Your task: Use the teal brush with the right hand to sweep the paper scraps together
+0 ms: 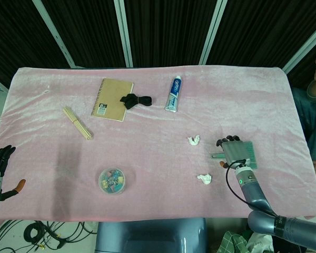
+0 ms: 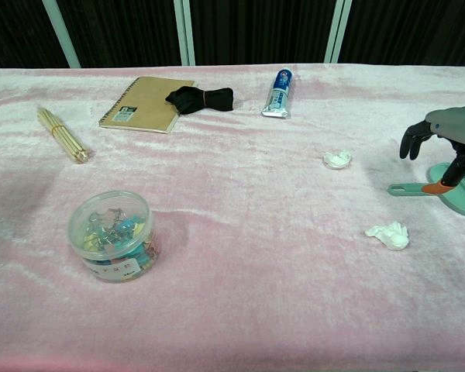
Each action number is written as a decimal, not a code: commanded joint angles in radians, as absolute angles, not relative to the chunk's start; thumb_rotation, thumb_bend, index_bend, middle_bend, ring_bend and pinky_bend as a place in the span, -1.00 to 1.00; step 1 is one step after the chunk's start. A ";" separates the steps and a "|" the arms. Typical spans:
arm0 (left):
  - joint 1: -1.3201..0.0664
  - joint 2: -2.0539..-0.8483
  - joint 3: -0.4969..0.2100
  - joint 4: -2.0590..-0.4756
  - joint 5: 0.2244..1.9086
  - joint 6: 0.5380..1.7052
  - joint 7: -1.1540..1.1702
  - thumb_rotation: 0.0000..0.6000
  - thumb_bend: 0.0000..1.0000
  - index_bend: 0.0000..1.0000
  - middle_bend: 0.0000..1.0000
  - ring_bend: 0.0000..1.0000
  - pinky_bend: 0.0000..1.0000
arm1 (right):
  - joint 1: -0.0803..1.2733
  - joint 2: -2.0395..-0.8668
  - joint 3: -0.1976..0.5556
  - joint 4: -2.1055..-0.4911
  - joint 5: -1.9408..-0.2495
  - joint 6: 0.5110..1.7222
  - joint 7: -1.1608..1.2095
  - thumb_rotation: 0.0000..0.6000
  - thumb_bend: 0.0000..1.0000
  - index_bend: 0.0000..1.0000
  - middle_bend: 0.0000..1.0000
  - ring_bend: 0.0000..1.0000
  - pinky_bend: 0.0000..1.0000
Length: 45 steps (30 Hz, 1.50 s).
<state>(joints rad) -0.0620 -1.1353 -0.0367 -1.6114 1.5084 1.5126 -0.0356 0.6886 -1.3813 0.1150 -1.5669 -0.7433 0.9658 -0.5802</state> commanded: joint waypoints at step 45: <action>-0.062 -1.129 -0.037 -1.619 1.497 1.503 -0.039 1.00 -0.45 -0.90 -0.91 -0.91 -0.82 | 0.729 -1.456 0.080 -1.461 -0.738 0.963 -0.610 1.00 -0.65 -0.21 -0.24 -0.67 -0.70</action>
<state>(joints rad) -0.0625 -1.1294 -0.0370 -1.6190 1.4974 1.5034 -0.0389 0.7267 -1.4476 0.0765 -1.4730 -0.7436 0.9705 -0.6148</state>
